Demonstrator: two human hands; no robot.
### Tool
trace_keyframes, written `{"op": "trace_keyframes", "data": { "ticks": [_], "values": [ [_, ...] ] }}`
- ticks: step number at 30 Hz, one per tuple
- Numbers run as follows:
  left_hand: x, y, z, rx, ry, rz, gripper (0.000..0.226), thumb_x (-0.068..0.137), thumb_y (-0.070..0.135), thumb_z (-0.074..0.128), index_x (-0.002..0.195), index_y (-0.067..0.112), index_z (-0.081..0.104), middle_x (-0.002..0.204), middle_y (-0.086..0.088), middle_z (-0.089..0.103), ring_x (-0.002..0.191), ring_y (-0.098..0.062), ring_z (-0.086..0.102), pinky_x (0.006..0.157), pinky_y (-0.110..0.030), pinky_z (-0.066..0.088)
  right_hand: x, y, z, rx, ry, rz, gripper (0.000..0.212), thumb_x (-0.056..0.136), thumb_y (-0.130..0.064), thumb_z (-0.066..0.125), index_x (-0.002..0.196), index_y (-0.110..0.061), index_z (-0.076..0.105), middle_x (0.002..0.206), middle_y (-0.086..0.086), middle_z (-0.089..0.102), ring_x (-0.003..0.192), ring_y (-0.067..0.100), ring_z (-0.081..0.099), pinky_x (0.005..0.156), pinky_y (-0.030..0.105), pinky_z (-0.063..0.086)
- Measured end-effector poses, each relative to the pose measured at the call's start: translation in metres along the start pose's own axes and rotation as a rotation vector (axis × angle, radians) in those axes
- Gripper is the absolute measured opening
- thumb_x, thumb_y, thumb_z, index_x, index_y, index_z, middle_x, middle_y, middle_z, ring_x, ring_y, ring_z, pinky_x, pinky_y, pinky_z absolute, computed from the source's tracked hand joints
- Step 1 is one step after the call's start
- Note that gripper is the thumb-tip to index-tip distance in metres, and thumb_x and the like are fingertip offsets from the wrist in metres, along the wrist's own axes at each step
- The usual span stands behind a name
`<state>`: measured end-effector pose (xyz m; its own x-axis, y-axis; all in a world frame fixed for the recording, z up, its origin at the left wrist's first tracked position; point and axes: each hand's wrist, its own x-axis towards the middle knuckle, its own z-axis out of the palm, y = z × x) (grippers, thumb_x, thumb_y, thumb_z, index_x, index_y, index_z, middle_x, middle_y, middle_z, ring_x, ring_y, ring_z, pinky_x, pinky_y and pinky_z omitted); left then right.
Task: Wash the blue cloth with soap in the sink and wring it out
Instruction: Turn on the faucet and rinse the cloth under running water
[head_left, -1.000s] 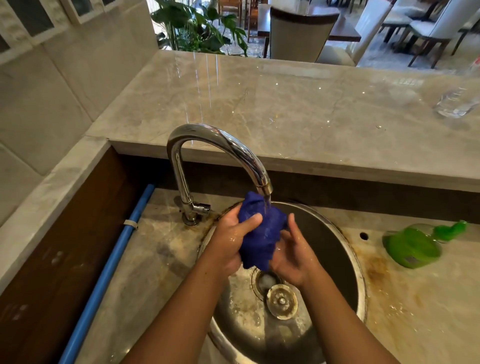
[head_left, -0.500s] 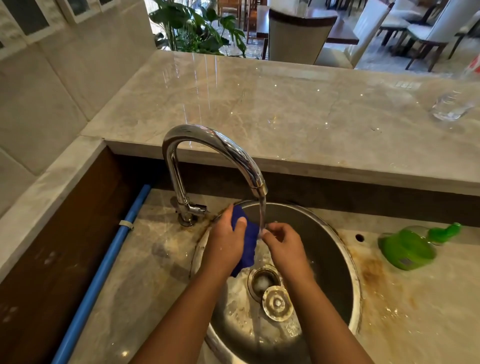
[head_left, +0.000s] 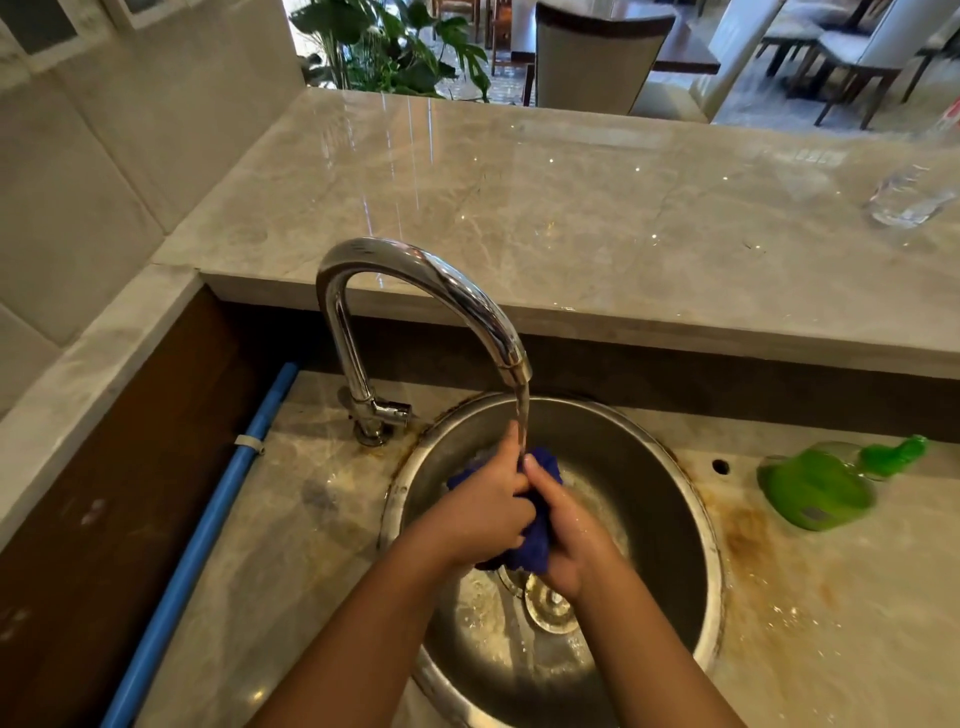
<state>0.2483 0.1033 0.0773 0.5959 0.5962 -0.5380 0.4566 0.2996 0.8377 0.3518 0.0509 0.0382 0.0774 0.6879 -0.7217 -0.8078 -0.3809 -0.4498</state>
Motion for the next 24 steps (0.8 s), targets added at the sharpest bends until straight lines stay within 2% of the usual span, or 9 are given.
{"op": "trace_keyframes", "data": {
  "ticks": [2,4,7,9,12,15,18,21,24],
  "values": [
    [-0.003,-0.001,-0.003,-0.268,0.027,-0.01,0.071,0.095,-0.005,0.049,0.153,0.027,0.025,0.121,-0.015,0.068,0.1,-0.026,0.068,0.072,-0.033,0.057,0.0,-0.007,0.001,0.051,0.004,0.04,0.048,0.084,-0.031,0.065,0.126,-0.008,0.065,0.114,0.022,0.072,0.101,0.037,0.07,0.093,0.053,0.054],
    [-0.007,-0.003,-0.01,-0.374,0.148,0.013,0.04,0.098,0.0,0.049,0.135,0.014,0.047,0.11,-0.018,0.074,0.098,-0.029,0.072,0.078,-0.036,0.058,0.001,-0.017,-0.002,0.082,-0.045,0.052,0.049,0.086,-0.029,0.059,0.129,-0.006,0.062,0.116,0.021,0.071,0.095,0.034,0.072,0.085,0.048,0.057],
    [-0.004,-0.016,-0.022,-0.421,0.397,0.029,0.023,0.102,0.011,0.049,0.122,0.006,0.059,0.095,-0.015,0.075,0.084,-0.027,0.073,0.078,-0.039,0.059,-0.001,-0.032,-0.007,0.103,-0.115,-0.002,0.054,0.081,-0.02,0.066,0.132,-0.005,0.058,0.126,0.024,0.067,0.11,0.038,0.066,0.095,0.053,0.048],
    [0.005,-0.027,-0.024,-0.46,0.443,0.025,0.029,0.099,0.025,0.055,0.123,0.009,0.059,0.101,-0.012,0.073,0.095,-0.025,0.072,0.089,-0.043,0.057,-0.003,-0.04,-0.011,0.086,-0.17,-0.024,0.073,0.07,-0.015,0.081,0.136,-0.006,0.055,0.132,0.024,0.062,0.123,0.041,0.058,0.101,0.054,0.044],
    [0.019,-0.033,-0.019,-0.715,0.196,0.026,0.057,0.084,0.047,0.067,0.133,0.019,0.056,0.129,-0.011,0.067,0.12,-0.03,0.063,0.103,-0.054,0.048,-0.008,-0.049,-0.011,0.049,-0.293,-0.037,0.058,0.082,-0.015,0.066,0.138,-0.008,0.053,0.136,0.024,0.06,0.123,0.042,0.059,0.103,0.056,0.047],
    [0.025,-0.037,-0.016,-1.055,-0.123,0.013,0.076,0.069,0.047,0.081,0.137,0.019,0.057,0.138,-0.014,0.061,0.126,-0.036,0.059,0.1,-0.055,0.05,-0.013,-0.051,-0.009,0.058,-0.387,-0.047,0.063,0.073,-0.007,0.076,0.134,-0.007,0.061,0.136,0.025,0.059,0.117,0.042,0.063,0.1,0.057,0.05],
    [0.031,-0.046,-0.015,-1.017,-0.147,-0.046,0.091,0.053,0.039,0.095,0.134,0.017,0.059,0.131,-0.015,0.066,0.117,-0.035,0.065,0.093,-0.051,0.054,-0.014,-0.047,-0.007,-0.05,-0.333,-0.002,0.049,0.075,-0.009,0.069,0.124,-0.006,0.068,0.128,0.025,0.065,0.106,0.04,0.069,0.087,0.053,0.058],
    [0.032,-0.046,-0.017,-0.834,-0.106,-0.078,0.057,0.084,0.024,0.076,0.136,0.012,0.056,0.128,-0.017,0.067,0.118,-0.034,0.065,0.1,-0.05,0.052,-0.011,-0.047,-0.008,-0.212,-0.171,-0.081,0.034,0.087,-0.011,0.053,0.12,-0.008,0.063,0.119,0.022,0.069,0.1,0.035,0.07,0.079,0.047,0.058],
    [0.033,-0.049,-0.018,-0.71,0.079,-0.106,0.037,0.092,0.017,0.067,0.127,0.009,0.061,0.117,-0.017,0.072,0.109,-0.033,0.07,0.098,-0.05,0.054,-0.006,-0.047,-0.007,-0.396,0.006,-0.239,0.021,0.093,-0.016,0.061,0.112,-0.009,0.066,0.113,0.019,0.072,0.101,0.033,0.07,0.089,0.049,0.056]
  ]
}}
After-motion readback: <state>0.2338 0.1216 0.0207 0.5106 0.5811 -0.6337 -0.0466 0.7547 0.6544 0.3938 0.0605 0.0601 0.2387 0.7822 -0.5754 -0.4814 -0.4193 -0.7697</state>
